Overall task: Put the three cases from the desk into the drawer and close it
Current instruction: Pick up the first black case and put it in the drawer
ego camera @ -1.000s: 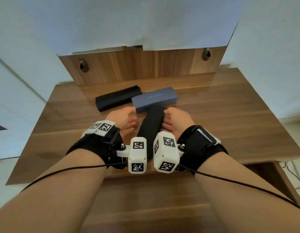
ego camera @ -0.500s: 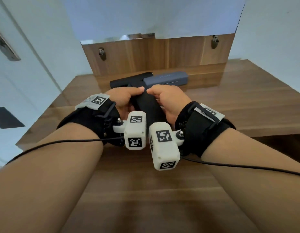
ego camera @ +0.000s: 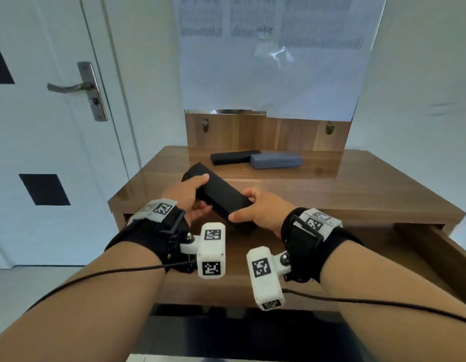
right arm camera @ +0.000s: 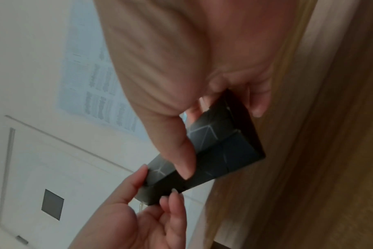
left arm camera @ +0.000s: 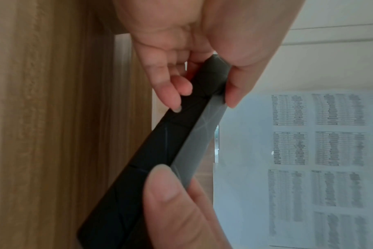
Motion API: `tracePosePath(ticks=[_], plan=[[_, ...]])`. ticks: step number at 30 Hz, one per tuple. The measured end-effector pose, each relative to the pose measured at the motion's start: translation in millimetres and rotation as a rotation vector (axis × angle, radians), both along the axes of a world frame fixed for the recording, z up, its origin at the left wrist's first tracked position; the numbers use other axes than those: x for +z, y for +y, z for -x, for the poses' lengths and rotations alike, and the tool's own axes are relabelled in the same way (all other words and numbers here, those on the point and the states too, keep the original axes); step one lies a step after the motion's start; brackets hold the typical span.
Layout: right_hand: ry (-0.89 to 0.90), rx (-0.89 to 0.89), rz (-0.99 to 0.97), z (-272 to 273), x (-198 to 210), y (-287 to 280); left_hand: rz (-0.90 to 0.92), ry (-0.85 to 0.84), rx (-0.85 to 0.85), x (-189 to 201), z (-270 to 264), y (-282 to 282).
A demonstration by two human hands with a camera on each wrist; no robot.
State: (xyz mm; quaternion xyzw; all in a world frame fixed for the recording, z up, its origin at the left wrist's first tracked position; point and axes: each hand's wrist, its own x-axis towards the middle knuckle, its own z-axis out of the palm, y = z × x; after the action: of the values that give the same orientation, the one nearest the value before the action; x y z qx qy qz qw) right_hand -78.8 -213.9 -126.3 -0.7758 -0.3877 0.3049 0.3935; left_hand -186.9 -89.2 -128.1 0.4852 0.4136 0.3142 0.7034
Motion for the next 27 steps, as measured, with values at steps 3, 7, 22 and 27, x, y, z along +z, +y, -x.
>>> tracePosePath(ticks=[3, 7, 22, 27], plan=[[-0.042, 0.025, 0.054, 10, -12, 9, 0.036, -0.016, 0.028, -13, 13, 5], [-0.147, 0.101, 0.141, 23, -23, 15, 0.079, -0.005, 0.06, -34, 26, 17], [-0.128, 0.225, 0.281, 30, -59, 59, 0.142, 0.181, -0.06, -69, 70, 79], [-0.181, 0.157, 0.322, 33, -75, 85, 0.207, 0.183, 0.006, -82, 73, 76]])
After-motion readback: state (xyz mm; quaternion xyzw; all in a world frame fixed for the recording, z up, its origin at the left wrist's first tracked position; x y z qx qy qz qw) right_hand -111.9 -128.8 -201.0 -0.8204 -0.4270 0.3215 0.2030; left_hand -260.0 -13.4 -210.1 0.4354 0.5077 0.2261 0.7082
